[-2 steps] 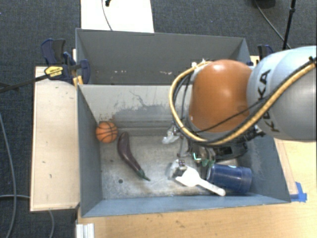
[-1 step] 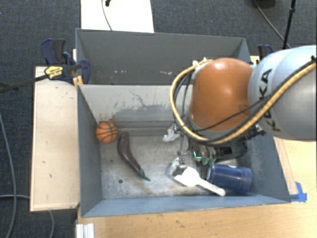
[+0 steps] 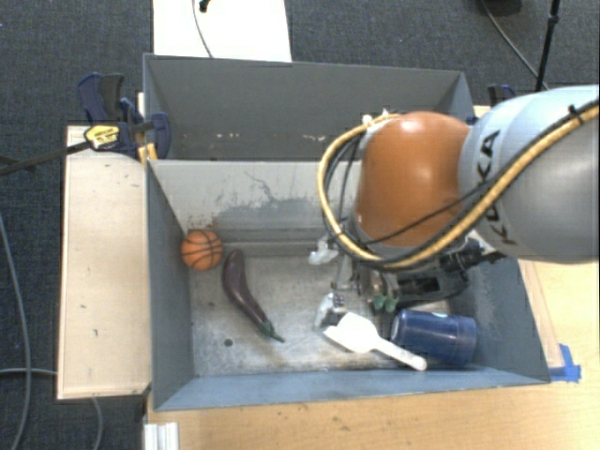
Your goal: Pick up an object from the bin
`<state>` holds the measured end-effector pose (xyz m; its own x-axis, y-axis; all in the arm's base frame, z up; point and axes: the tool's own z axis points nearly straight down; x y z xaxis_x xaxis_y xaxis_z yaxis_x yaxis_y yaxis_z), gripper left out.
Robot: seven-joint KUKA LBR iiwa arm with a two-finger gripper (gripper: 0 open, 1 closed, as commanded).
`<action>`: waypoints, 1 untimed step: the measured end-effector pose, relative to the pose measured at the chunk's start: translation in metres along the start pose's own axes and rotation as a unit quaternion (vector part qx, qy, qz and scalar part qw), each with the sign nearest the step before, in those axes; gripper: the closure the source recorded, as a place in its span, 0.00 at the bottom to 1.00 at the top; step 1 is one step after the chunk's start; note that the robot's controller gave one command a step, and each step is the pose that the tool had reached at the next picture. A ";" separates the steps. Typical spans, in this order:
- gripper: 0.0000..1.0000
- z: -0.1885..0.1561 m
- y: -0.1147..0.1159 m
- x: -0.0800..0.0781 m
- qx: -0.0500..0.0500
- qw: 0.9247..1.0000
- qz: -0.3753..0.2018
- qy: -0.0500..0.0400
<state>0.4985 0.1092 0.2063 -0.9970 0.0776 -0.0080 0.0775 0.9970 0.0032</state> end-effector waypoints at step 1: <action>0.00 0.012 -0.025 -0.031 0.002 0.997 0.082 0.005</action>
Offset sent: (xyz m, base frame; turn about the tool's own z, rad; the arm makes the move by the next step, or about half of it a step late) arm 0.0406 -0.0941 0.0349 0.0445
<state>0.5273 0.0821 0.1942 -0.9708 0.2397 0.0020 0.2397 0.9708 0.0004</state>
